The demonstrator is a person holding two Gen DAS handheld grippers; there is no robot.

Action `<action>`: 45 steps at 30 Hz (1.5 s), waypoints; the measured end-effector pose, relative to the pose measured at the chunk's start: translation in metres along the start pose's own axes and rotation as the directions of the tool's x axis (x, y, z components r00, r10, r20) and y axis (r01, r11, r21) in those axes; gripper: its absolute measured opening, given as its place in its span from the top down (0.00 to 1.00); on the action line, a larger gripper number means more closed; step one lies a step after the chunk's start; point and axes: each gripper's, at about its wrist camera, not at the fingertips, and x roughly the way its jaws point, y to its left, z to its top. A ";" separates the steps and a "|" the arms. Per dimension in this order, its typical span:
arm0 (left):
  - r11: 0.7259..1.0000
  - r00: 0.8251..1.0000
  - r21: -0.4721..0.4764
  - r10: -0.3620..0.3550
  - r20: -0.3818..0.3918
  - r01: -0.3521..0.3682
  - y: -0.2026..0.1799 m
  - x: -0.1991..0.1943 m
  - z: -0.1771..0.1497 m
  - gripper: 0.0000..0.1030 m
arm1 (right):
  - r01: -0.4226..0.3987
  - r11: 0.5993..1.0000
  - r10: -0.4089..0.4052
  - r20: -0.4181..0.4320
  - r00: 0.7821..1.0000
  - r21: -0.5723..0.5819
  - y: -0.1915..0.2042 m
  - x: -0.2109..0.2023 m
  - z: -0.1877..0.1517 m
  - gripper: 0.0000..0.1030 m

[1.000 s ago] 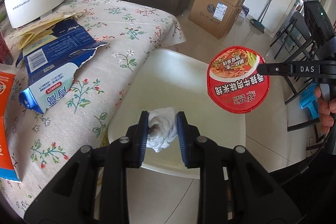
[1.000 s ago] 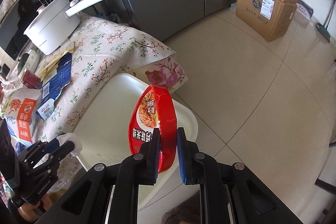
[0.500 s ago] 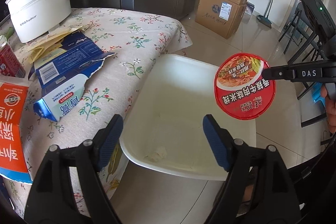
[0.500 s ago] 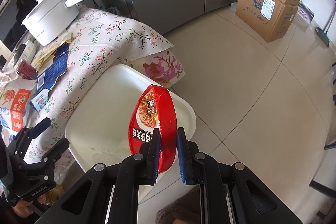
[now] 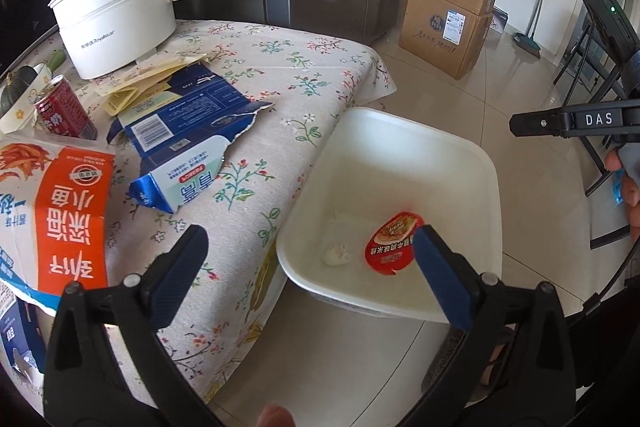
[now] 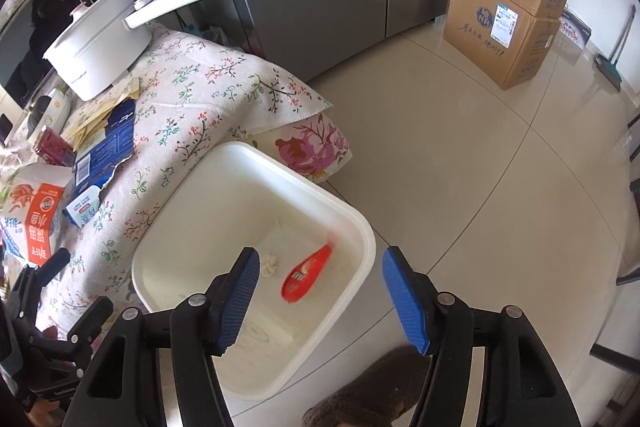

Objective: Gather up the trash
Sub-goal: 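Move the left tool to the blue biscuit box and grasp its torn edge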

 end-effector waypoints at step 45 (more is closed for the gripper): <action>0.817 0.954 -0.496 0.281 -0.106 -0.296 0.219 -0.136 -0.148 0.01 | -0.189 0.942 0.208 0.041 0.977 -0.277 0.211 -0.041 0.011 0.25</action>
